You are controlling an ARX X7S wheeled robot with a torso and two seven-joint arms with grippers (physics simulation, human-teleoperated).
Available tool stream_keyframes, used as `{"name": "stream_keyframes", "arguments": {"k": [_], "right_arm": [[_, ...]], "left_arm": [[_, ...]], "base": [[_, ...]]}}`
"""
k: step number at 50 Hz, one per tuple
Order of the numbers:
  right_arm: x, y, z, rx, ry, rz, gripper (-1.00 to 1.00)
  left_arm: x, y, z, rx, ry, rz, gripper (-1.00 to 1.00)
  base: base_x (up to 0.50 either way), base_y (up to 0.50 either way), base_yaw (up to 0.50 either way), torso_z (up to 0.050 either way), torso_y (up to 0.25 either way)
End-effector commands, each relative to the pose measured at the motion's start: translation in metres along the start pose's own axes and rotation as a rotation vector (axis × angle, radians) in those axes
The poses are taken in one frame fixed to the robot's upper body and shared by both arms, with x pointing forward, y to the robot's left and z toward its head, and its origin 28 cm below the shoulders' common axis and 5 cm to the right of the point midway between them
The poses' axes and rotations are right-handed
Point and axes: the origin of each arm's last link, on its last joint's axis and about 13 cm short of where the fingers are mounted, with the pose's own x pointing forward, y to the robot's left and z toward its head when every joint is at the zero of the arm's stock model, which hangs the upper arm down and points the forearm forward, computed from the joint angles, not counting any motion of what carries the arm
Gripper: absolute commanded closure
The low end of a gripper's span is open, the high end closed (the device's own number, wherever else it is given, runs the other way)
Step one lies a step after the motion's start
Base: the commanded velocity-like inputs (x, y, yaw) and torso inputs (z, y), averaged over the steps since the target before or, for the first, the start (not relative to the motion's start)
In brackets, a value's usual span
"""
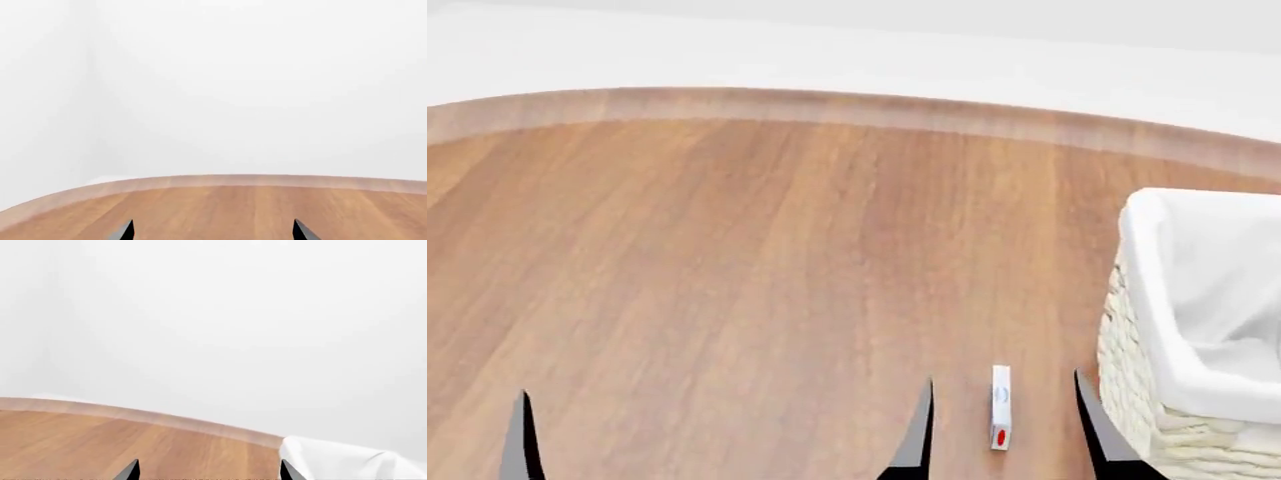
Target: Pick up the ketchup, and put it in the basket.
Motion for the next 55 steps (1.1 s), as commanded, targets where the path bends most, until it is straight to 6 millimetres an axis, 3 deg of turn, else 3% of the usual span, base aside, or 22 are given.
{"name": "stream_keyframes", "arguments": {"k": [1,13,18,24,29,36,55], "right_arm": [[0.000,0.002,-0.003,0.002,0.009,0.013,-1.00],[0.000,0.002,-0.006,0.003,0.021,0.020,-1.00],[0.000,0.002,-0.007,0.004,0.026,0.023,-1.00],[0.000,0.004,-0.010,0.003,0.035,0.029,-1.00],[0.001,0.004,-0.012,0.002,0.040,0.032,-1.00],[0.000,0.005,-0.014,-0.002,0.048,0.039,-1.00],[0.000,0.006,-0.016,-0.005,0.055,0.043,-1.00]], "left_arm": [[-0.018,0.027,0.013,0.022,-0.005,-0.013,-1.00],[-0.060,0.041,0.038,0.069,-0.024,-0.032,-1.00],[-0.078,0.048,0.039,0.102,0.002,-0.014,-1.00],[-0.101,0.054,0.014,0.106,0.090,0.007,-1.00],[-0.113,0.059,0.013,0.091,0.094,0.047,-1.00],[-0.140,0.060,-0.004,0.092,0.194,0.036,-1.00],[-0.162,0.062,-0.029,0.060,0.308,0.087,-1.00]], "base": [[0.00,0.00,0.00,0.000,0.000],[0.00,0.00,0.00,0.000,0.000],[0.00,0.00,0.00,0.000,0.000],[0.00,0.00,0.00,0.000,0.000],[0.00,0.00,0.00,0.000,0.000],[0.00,0.00,0.00,0.000,0.000],[0.00,0.00,0.00,0.000,0.000]]}}
